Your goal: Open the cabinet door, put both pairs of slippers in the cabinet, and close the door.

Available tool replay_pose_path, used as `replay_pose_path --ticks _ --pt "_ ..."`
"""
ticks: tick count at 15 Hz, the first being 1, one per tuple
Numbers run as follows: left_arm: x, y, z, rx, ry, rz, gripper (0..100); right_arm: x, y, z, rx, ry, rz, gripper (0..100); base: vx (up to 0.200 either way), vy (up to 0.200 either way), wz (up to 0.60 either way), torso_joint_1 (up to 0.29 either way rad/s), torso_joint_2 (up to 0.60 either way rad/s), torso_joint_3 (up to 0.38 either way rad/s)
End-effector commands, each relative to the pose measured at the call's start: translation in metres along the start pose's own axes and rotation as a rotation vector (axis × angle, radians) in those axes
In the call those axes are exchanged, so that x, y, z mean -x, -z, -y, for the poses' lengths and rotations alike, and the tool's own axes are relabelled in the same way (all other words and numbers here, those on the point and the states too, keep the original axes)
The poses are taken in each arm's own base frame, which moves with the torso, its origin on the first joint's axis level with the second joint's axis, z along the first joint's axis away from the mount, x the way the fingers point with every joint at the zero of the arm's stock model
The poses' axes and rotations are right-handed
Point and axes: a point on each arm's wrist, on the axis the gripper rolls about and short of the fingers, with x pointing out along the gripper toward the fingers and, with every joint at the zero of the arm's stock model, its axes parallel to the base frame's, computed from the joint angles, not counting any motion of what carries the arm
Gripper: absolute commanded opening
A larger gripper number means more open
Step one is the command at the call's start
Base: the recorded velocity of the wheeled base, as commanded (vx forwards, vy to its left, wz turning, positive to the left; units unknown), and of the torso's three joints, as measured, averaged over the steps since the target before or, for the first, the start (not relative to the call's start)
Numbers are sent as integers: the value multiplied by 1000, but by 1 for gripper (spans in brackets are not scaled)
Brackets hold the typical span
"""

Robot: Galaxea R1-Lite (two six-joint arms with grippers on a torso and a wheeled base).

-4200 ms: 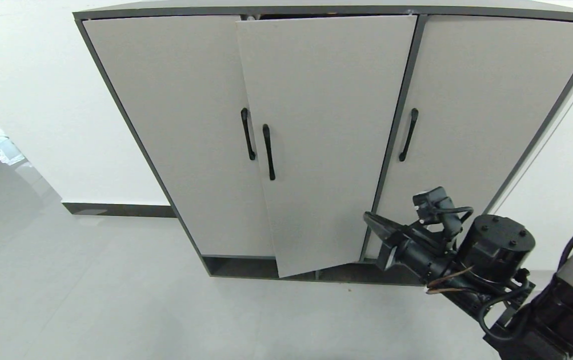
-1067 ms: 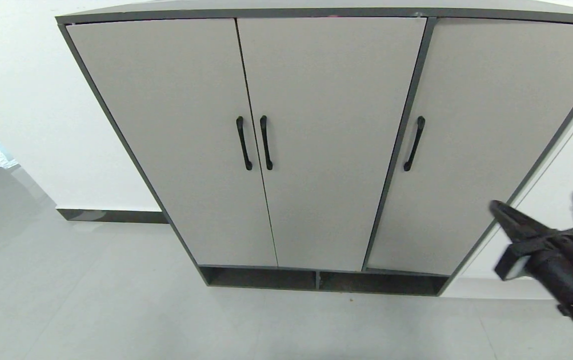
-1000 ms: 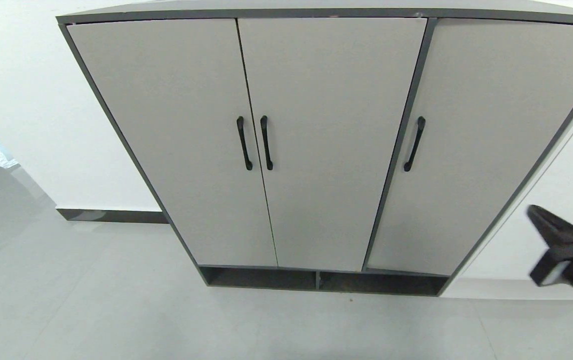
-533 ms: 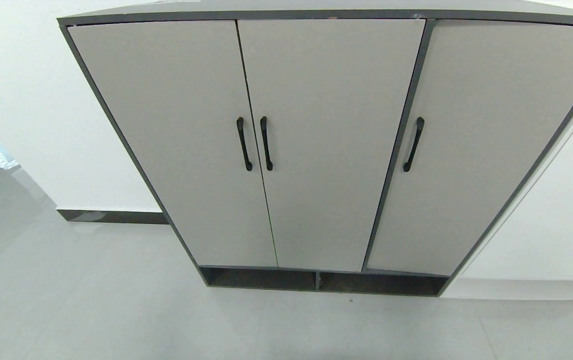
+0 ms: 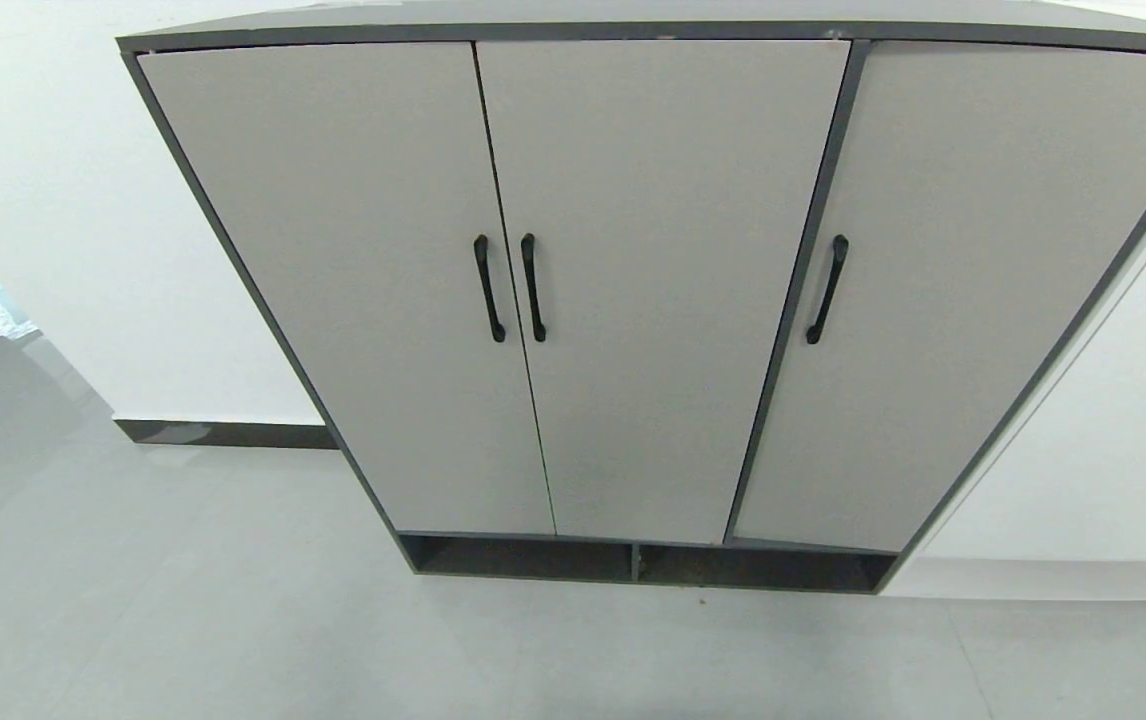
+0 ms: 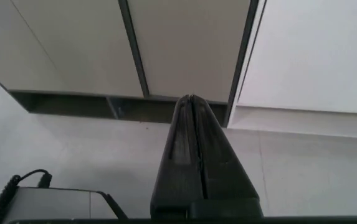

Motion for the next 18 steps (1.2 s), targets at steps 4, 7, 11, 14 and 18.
replay_pose_path --ticks 4,7,11,14,18 --pt "0 0 0 1 -1 -1 0 -1 -1 2 8 -11 -16 0 0 0 0 0 0 0" --pt "0 0 0 1 -1 -2 0 -1 -1 3 -1 62 -15 0 0 0 0 0 0 0" --pt "0 0 0 1 -1 -1 0 5 2 0 4 120 67 0 0 0 0 0 0 0" --pt "0 0 0 1 -1 -2 0 6 2 -2 23 43 78 0 0 0 0 0 0 0" --pt "0 0 0 1 -1 -2 0 6 2 -1 -11 50 79 0 0 0 0 0 0 0"
